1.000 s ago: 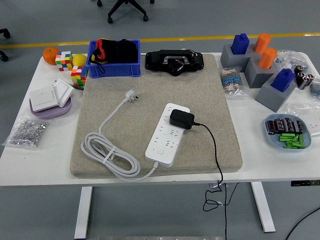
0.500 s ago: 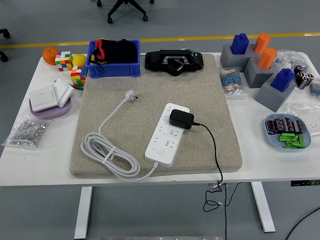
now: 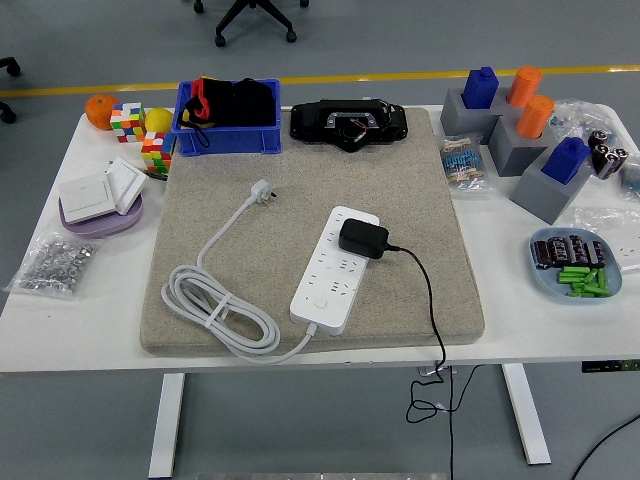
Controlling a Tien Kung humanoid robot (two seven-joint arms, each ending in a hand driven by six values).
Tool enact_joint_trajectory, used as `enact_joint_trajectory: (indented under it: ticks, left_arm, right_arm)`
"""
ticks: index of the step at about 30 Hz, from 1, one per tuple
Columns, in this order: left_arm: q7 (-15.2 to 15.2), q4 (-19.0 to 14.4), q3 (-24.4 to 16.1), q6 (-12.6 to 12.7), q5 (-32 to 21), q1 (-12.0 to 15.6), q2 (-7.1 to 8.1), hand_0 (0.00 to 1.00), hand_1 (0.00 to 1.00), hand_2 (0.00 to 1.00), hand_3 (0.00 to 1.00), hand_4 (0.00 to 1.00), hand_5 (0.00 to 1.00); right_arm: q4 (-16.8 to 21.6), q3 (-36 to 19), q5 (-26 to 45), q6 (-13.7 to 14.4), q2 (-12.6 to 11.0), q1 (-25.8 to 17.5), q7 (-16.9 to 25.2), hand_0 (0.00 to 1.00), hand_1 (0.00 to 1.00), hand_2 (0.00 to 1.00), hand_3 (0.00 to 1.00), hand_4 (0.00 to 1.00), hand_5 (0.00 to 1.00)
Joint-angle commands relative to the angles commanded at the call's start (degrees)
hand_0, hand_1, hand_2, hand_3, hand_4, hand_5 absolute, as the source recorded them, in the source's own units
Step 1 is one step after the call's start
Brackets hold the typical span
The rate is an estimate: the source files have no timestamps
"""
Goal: Press the white button,pick up the black plug,place it near the board,insert it into the board
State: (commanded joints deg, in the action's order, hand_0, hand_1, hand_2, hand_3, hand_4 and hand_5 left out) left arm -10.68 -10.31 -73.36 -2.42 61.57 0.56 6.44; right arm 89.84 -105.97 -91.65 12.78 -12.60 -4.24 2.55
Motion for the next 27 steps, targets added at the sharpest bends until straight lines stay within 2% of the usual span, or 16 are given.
enact_joint_trajectory:
  ticks: [9,27]
  left_arm:
    - [0.22,0.0,0.97,-0.07,-0.95,-0.46,-0.28,0.707,0.666,0.586,0.679,0.661,0.267]
    - [-0.87,0.0,-1.86,0.04,1.67,0.9,0.19,0.707,0.666,0.586,0.681,0.661,0.266]
  right_arm:
    - [0.54,-1.44,-0.18,-0.52,-0.08,-0.24,-0.42,0.883,0.786,0.755,0.751,0.926,0.765]
    - [0.54,-1.59,0.0,-2.14,0.34,-1.3,-1.17,0.872,0.78,0.751,0.747,0.919,0.725]
